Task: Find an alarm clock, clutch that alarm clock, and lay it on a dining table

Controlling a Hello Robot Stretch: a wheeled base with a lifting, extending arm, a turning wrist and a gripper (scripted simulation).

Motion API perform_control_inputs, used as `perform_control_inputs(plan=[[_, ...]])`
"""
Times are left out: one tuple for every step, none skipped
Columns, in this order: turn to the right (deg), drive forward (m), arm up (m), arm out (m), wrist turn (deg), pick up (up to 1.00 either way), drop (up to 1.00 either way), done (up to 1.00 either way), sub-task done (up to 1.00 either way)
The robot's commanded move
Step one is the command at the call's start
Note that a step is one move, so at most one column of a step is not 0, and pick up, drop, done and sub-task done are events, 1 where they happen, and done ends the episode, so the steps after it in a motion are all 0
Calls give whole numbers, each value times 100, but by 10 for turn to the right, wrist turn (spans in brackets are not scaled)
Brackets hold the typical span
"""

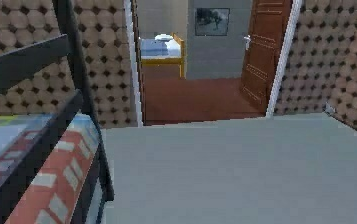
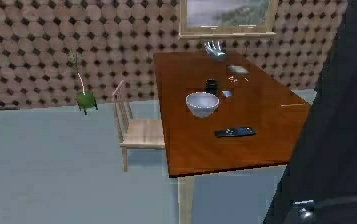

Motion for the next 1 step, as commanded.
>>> perform_control_inputs(plan=[[0,100,0,0,0,0,0,0,0]])
